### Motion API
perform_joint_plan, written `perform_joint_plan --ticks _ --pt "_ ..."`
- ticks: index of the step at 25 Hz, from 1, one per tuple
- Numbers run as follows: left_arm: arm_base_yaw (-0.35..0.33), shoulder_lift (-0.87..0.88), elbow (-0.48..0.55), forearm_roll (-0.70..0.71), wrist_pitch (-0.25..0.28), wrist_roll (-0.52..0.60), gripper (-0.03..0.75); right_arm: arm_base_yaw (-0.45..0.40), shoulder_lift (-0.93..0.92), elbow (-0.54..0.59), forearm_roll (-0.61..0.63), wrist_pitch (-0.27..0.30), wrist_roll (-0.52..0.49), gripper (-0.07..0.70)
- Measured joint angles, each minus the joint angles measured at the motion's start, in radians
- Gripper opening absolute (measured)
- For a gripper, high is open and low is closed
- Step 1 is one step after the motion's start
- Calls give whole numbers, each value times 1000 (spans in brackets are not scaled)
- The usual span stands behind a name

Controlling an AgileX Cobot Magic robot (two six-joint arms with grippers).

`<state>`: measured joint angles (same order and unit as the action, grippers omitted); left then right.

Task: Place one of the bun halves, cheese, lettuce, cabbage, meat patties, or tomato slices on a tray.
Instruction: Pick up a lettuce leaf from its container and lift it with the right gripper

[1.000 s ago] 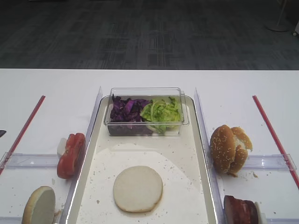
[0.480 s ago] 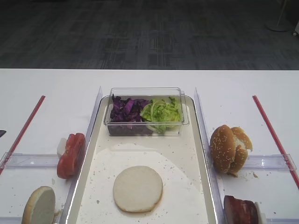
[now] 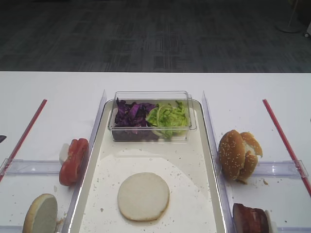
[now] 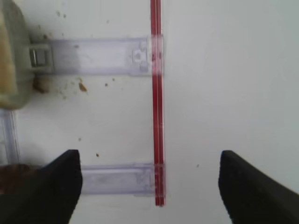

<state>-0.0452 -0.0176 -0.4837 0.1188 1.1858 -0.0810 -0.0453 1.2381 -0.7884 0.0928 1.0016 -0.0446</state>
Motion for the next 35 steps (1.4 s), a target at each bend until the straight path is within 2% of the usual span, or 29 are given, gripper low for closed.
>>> perform_joint_plan --ticks 9,15,19,23,28,35 --pt "0 0 0 0 0 0 491 0 377 -407 1 42 0 614" --pt "0 0 0 0 0 0 491 0 630 -677 2 106 -2 614" --pt "0 0 0 0 0 0 491 0 751 -818 3 147 -2 614" --pt "0 0 0 0 0 0 491 0 816 -887 5 164 -2 614" --pt "0 0 0 0 0 0 491 0 827 -889 7 176 -2 614" --pt "0 0 0 0 0 0 491 5 827 -904 106 182 -2 614"
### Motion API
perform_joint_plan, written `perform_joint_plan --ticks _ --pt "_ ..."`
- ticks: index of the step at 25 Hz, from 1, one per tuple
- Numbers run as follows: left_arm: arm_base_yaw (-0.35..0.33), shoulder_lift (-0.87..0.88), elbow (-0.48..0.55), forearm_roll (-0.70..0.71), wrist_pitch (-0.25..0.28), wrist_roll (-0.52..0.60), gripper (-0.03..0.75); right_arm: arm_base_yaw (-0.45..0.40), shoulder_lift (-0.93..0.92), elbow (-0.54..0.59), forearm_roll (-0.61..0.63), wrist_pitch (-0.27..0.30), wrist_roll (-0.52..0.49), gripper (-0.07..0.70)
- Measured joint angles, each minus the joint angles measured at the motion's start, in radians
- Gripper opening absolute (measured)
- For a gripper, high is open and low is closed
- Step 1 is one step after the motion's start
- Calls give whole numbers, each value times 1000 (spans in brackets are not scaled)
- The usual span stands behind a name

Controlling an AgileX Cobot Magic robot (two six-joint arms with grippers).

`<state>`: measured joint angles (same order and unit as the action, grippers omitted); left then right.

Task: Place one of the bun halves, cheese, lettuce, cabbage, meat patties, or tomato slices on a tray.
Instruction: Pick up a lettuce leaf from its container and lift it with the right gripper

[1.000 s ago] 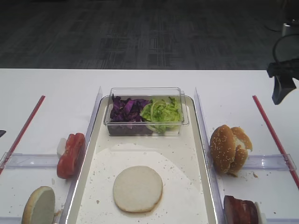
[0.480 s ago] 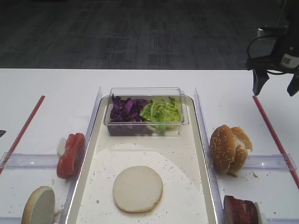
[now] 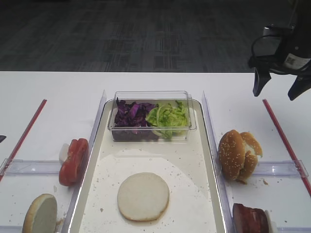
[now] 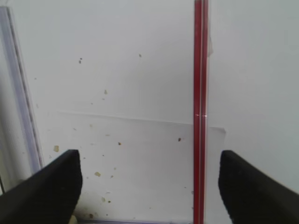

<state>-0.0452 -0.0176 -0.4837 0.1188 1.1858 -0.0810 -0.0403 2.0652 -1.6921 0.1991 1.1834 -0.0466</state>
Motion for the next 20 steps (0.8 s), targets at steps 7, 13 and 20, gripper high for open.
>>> perform_joint_plan --ticks 7,13,20 --pt "0 0 0 0 0 0 491 108 0 -69 -5 -3 22 614" --pt "0 0 0 0 0 0 491 214 0 -96 -3 -24 65 614" --pt "0 0 0 0 0 0 491 329 0 -96 7 -51 98 614"
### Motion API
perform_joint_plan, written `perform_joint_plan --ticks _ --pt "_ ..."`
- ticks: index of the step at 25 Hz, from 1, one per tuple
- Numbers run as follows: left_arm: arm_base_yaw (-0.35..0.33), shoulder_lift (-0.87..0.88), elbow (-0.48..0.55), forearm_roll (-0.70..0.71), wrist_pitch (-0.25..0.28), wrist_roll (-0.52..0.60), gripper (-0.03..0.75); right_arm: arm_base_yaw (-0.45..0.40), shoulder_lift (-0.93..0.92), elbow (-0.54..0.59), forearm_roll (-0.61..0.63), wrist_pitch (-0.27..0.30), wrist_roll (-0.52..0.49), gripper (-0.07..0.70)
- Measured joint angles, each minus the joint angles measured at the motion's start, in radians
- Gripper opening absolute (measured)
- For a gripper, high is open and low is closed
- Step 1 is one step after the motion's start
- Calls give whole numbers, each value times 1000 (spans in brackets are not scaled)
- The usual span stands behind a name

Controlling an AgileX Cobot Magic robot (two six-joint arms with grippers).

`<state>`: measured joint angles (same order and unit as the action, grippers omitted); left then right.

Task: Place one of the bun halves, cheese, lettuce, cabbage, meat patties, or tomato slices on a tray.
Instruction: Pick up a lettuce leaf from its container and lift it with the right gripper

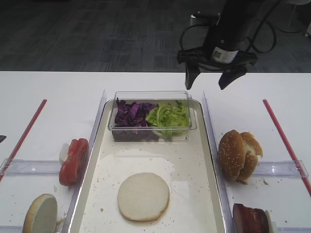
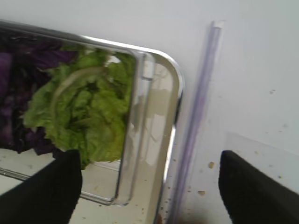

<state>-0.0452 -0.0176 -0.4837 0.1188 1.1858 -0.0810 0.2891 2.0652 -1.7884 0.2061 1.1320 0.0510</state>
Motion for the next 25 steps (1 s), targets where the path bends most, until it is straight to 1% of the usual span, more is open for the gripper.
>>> perform_joint_plan --ticks 6,9,15,19,21,25 --pt "0 0 0 0 0 0 491 92 0 0 15 -46 24 614" --pt "0 0 0 0 0 0 491 121 15 -2 33 -53 31 614" --pt "0 0 0 0 0 0 491 156 64 -2 80 -59 34 614" --pt "0 0 0 0 0 0 491 164 85 -2 104 -82 38 614" --pt "0 0 0 0 0 0 491 164 91 -2 107 -95 38 598" --pt "0 0 0 0 0 0 491 164 106 -2 107 -122 26 531"
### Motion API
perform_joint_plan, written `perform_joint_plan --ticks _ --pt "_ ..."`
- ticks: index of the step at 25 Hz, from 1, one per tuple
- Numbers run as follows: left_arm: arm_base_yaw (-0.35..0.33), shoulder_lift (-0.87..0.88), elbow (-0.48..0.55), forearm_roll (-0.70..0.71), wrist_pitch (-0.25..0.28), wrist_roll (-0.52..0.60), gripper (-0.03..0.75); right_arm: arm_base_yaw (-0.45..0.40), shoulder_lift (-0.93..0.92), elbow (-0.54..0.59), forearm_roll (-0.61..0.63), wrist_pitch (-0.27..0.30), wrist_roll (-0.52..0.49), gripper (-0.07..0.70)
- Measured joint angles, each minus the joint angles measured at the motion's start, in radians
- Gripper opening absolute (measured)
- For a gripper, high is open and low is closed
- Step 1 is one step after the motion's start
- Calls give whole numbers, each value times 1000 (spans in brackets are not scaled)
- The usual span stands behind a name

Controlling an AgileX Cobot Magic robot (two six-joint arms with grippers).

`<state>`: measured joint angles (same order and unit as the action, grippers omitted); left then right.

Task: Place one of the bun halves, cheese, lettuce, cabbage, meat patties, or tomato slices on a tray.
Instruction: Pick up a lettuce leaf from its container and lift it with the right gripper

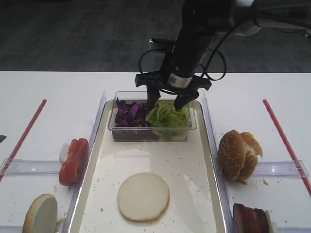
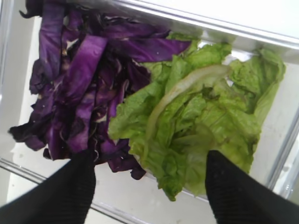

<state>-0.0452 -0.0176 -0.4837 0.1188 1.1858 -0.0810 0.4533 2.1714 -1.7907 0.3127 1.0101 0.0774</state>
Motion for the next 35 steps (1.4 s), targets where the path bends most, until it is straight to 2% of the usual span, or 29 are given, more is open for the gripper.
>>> perform_joint_plan --ticks 4,11,19,31,35 --pt "0 0 0 0 0 0 491 0 22 -2 0 -25 -10 509" --pt "0 0 0 0 0 0 491 0 83 -73 0 -27 -19 493" --pt "0 0 0 0 0 0 491 0 125 -117 -13 0 -19 372" --pt "0 0 0 0 0 0 491 0 141 -117 -49 10 -19 267" --pt "0 0 0 0 0 0 491 0 141 -117 -52 10 -19 255"
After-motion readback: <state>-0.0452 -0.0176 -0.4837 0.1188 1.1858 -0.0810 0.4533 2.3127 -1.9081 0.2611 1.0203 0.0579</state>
